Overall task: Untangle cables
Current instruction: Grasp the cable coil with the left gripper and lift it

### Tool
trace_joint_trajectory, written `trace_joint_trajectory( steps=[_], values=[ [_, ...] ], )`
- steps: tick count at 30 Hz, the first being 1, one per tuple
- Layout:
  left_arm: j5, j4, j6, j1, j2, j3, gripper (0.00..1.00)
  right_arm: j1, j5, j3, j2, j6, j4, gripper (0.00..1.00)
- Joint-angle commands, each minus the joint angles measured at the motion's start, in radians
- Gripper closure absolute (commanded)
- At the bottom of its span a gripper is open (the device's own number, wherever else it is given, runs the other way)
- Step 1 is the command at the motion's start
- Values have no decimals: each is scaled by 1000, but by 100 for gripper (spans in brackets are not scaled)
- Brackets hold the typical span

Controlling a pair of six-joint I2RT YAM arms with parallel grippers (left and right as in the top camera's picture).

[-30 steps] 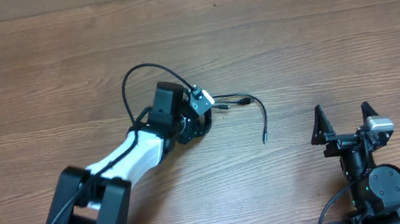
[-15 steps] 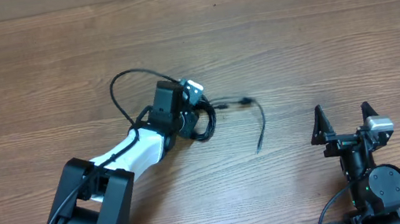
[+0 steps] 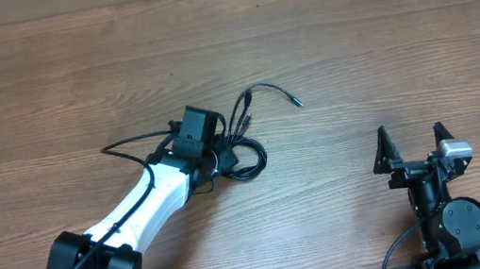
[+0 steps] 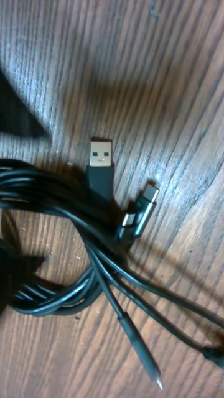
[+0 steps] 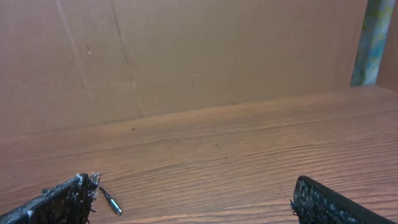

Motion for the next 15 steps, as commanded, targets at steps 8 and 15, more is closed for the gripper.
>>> trace_joint_trajectory(
  steps=[8,15],
  values=[
    [29,36,700,13,-23,23,1,5,-4,-10,-7,-4,5,0],
    [40,38,836,13,-10,23,34,5,-4,-10,-7,-4,5,0]
  ],
)
